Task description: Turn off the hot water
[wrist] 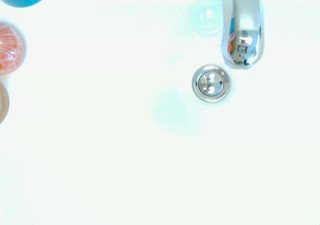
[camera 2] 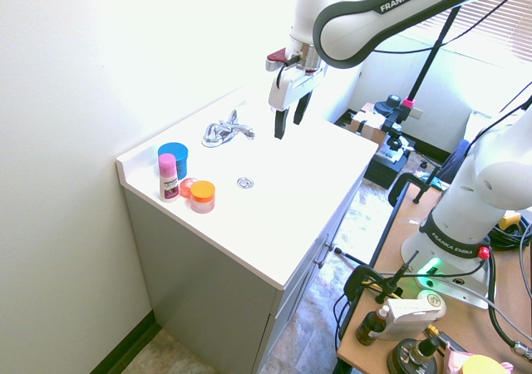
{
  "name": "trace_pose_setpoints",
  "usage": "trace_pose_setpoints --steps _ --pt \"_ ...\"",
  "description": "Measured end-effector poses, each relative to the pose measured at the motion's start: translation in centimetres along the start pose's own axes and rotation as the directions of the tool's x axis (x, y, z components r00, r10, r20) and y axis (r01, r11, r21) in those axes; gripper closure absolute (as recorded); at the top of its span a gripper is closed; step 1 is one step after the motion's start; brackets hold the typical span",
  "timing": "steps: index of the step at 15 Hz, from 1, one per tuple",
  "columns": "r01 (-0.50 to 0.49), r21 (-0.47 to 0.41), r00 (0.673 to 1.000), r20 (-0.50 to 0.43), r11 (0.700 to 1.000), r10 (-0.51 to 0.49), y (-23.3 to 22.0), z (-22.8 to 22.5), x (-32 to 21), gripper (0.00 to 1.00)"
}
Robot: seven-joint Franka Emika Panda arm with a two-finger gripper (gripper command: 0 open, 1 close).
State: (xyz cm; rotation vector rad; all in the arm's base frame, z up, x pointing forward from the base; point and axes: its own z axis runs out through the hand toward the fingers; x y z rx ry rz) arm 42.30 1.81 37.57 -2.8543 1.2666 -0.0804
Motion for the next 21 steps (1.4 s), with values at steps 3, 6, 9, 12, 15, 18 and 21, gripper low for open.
trace_pose_setpoints --steps 3,6,9,12,15,18,21 --pt "0.001 -0.005 1.0 -0.02 1.0 -0.001 -0.2 -0.1 0.5 0.0" --pt "-0.031 -0.038 0.989 -0.147 0.999 0.025 -2.1 -0.1 3.4 0.0" --pt "-0.05 -0.08 0.966 -0.257 0.996 0.028 -5.1 1.4 6.3 0.0" --pt "-0.045 -0.098 0.952 -0.306 0.994 0.013 -7.9 3.1 8.0 0.0" --pt "-0.031 -0.108 0.944 -0.33 0.994 -0.007 -10.0 4.2 8.6 0.0" --pt "-0.025 -0.132 0.936 -0.35 0.991 -0.023 -11.2 5.8 9.3 0.0" --pt "-0.025 -0.151 0.938 -0.344 0.988 -0.029 -11.5 7.2 9.7 0.0"
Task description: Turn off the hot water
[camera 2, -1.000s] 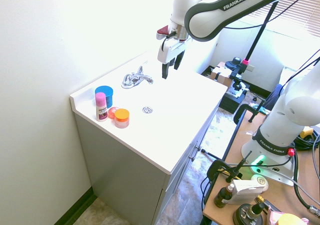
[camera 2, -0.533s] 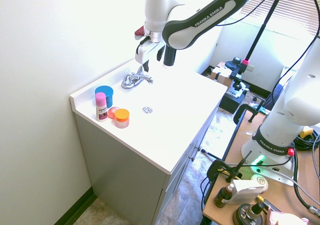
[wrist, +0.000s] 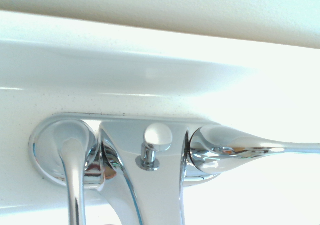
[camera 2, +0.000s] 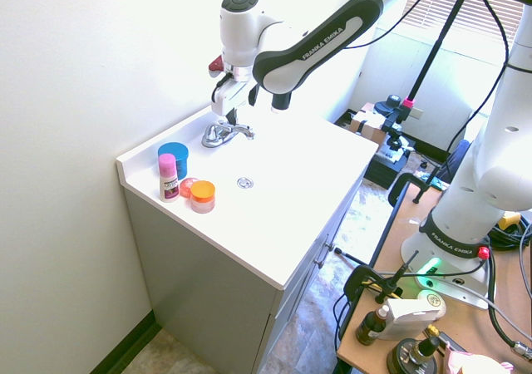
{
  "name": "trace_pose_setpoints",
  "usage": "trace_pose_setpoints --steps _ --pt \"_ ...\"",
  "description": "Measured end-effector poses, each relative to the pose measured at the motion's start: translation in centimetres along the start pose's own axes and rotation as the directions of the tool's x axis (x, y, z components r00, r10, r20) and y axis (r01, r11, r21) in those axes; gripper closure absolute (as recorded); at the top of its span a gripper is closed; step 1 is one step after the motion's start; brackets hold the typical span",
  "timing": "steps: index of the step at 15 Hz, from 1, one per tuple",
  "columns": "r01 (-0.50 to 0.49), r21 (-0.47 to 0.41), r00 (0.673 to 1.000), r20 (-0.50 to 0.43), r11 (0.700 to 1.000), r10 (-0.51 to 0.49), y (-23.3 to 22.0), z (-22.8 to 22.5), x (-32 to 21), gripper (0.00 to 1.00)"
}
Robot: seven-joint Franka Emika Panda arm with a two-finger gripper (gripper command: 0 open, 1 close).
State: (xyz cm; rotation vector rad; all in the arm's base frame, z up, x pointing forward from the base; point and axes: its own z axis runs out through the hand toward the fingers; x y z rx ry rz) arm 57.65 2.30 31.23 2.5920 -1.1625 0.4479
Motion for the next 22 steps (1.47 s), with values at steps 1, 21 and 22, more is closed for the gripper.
trace_pose_setpoints --steps 1,21,22 --pt "0.001 0.001 1.0 0.005 1.0 -0.001 -0.3 0.1 -0.2 0.0" --pt "-0.008 0.061 0.988 0.155 0.998 -0.001 -6.1 -1.1 0.2 0.0" --pt "-0.013 0.063 0.986 0.167 0.998 0.003 -6.1 -1.1 0.4 0.0"
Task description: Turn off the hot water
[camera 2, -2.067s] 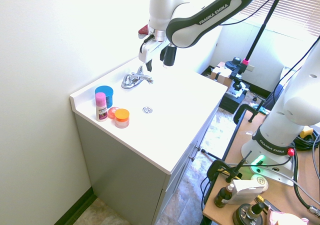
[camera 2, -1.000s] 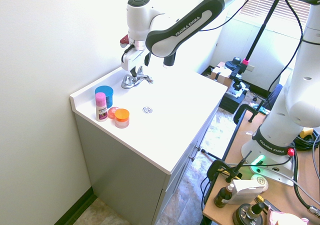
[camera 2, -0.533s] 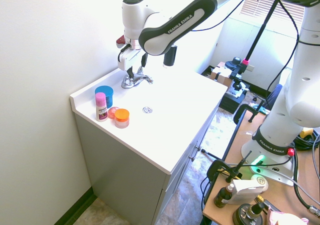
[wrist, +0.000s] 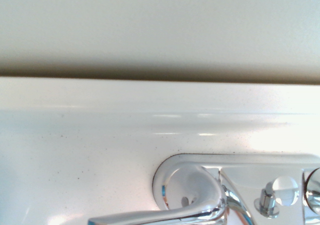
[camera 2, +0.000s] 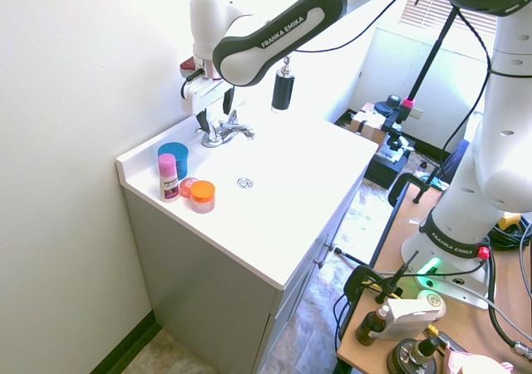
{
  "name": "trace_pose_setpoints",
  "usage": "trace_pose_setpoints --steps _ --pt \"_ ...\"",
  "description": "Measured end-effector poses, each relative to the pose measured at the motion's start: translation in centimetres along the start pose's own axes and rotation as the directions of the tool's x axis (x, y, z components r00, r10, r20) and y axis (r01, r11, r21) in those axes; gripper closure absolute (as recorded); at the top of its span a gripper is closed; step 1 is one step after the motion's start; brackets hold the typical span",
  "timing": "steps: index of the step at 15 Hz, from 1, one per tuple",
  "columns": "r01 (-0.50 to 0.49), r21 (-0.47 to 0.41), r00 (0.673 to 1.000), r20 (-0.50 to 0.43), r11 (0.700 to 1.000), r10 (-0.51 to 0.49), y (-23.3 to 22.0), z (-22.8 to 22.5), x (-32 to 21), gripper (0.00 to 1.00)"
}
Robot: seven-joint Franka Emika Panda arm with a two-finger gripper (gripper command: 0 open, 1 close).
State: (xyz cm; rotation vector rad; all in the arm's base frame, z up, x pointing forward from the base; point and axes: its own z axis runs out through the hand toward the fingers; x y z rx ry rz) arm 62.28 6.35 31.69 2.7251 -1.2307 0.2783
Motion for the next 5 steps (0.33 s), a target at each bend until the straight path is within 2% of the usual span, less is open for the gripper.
trace_pose_setpoints --steps 2,5 --pt "-0.008 0.029 0.999 0.043 1.0 0.007 0.9 -0.5 0.5 0.0" --pt "-0.027 0.057 0.993 0.114 0.998 0.02 6.1 -2.0 0.3 0.0"
